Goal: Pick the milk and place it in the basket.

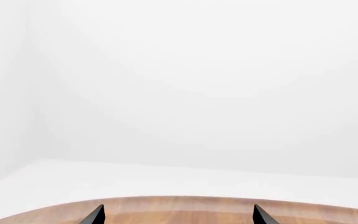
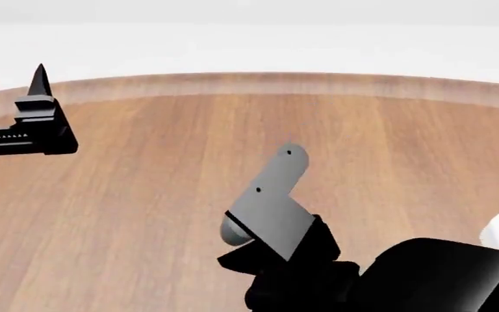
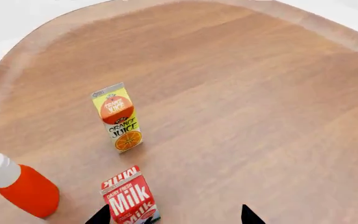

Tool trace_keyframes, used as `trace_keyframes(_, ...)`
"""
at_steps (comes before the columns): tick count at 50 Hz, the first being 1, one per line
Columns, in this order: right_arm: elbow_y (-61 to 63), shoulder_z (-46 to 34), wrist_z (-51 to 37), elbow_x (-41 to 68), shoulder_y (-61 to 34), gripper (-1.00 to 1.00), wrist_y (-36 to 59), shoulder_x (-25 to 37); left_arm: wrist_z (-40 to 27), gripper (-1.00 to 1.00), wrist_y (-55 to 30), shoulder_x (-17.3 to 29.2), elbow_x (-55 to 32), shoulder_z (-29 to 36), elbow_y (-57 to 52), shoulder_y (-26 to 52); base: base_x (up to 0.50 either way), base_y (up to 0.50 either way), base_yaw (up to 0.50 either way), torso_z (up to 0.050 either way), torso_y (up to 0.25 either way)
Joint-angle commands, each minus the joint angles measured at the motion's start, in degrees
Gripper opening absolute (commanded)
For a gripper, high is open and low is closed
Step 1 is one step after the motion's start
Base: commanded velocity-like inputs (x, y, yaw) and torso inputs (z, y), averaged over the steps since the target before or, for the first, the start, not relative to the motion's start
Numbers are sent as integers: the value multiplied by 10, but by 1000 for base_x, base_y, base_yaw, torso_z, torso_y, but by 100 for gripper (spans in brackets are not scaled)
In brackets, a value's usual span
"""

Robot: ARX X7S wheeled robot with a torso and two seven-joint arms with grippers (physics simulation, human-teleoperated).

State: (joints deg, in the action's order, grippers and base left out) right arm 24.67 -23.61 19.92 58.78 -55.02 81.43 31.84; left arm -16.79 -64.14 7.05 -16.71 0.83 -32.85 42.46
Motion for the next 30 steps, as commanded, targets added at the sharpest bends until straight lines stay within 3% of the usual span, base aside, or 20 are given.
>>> trace_keyframes(1,-7,-89,68,-12,-9,100,-19,28,-3,100,2,4,-5,4,0,0,0,0,0,0,0)
trace_keyframes(17,-6,-105,71,-8,-17,100,-21,29,-9,100,3,8,-13,6,-1,0,0,0,0,0,0)
trace_keyframes(30,-48,-165,119,-56,-40,100,-76,11,-12,100,6,11,-19,10,-2,-5,0,0,0,0,0)
